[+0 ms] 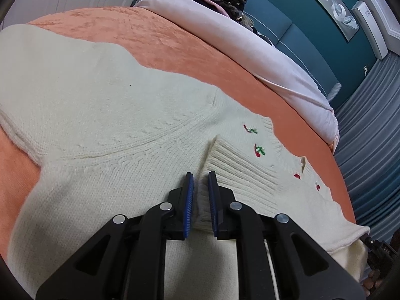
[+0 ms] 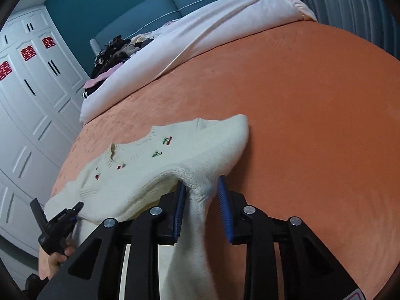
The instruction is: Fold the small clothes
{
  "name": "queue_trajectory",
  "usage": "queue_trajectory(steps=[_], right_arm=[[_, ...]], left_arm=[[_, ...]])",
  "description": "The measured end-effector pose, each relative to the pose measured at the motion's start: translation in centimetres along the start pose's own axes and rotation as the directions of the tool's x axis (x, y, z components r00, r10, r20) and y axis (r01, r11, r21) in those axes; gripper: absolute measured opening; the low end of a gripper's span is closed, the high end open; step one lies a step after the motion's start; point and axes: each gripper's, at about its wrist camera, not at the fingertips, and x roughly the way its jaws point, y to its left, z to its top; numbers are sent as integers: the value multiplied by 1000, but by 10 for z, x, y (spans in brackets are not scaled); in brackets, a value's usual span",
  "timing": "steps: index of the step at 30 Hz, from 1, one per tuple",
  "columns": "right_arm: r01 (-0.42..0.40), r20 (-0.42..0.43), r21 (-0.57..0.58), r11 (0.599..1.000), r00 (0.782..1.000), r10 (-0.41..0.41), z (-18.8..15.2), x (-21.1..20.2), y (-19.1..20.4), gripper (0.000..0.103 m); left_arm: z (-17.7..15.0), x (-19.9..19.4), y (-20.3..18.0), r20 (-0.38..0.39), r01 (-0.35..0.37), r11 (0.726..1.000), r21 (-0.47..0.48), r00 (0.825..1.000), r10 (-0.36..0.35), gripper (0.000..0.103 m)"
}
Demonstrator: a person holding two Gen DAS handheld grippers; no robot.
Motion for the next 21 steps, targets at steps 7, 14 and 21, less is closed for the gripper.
queue_trajectory(steps=[7, 14, 21], right_arm=[[229, -143, -57, 972, 962, -235, -41, 3, -36, 43], [111, 21, -12, 994, 994, -110, -5, -25, -10, 47], [255, -188, 7, 967, 950, -249, 45, 108, -36, 43]], left_arm=[[-1, -2, 2, 9, 22, 1000, -10, 1000, -21, 13], [-2, -2, 3, 8, 18, 1000, -11, 1000, -18, 13], [-3, -1, 4, 8, 22, 1000, -12, 1000, -22, 13]])
